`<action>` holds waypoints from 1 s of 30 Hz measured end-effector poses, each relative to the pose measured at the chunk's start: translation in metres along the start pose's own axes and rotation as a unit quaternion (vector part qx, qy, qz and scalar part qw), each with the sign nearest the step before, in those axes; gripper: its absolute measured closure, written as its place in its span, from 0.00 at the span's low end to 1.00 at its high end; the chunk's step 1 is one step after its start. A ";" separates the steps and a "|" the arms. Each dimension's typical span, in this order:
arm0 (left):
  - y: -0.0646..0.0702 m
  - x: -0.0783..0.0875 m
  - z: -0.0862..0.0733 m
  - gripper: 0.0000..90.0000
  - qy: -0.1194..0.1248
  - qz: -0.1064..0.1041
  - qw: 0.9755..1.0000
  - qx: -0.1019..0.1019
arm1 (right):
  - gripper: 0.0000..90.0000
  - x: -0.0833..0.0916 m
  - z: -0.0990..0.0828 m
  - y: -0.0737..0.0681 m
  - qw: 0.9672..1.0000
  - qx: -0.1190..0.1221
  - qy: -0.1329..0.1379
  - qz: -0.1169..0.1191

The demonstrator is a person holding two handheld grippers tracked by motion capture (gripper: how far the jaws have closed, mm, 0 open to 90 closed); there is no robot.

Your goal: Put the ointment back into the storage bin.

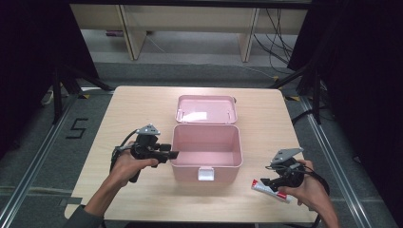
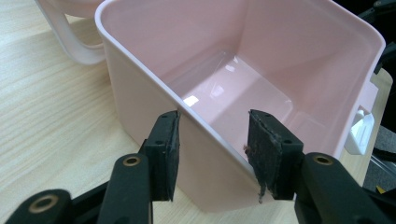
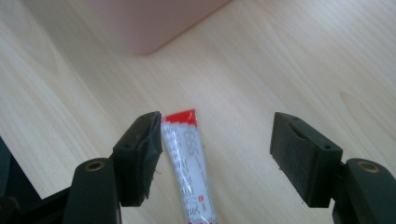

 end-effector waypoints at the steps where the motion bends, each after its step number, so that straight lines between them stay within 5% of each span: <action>1: 0.000 0.000 0.000 0.60 0.000 0.000 1.000 0.000 | 0.39 0.000 0.000 0.000 1.000 0.000 0.000 0.000; 5: 0.000 0.000 -0.001 0.60 0.000 -0.001 1.000 -0.001 | 0.41 -0.004 -0.012 -0.004 0.999 -0.011 -0.034 -0.005; 8: 0.000 0.000 -0.001 0.60 0.000 0.000 1.000 -0.001 | 0.43 -0.006 -0.019 -0.003 0.998 0.012 -0.059 -0.002; 10: 0.000 0.001 -0.001 0.60 0.000 0.000 1.000 -0.001 | 0.43 -0.006 -0.021 -0.005 0.998 0.006 -0.064 0.001; 13: 0.001 0.001 -0.001 0.60 -0.001 0.000 1.000 -0.002 | 0.45 -0.011 -0.029 -0.006 0.995 0.021 -0.099 0.000; 27: 0.001 0.001 -0.001 0.59 -0.001 0.000 1.000 -0.003 | 0.52 -0.024 -0.037 -0.004 0.984 0.049 -0.168 0.016; 30: 0.001 0.000 -0.001 0.59 0.000 0.000 1.000 -0.002 | 0.55 -0.026 -0.039 -0.005 0.983 0.038 -0.179 0.022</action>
Point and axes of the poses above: each handheld gripper's, and its own axes: x roughly backward along the jaws, z roughly out of its top, y roughly to its right, the point moved 7 cm from there along -x, roughly forward along the jaws, and after that the axes turned 12 degrees about z, right-handed, at the moved point
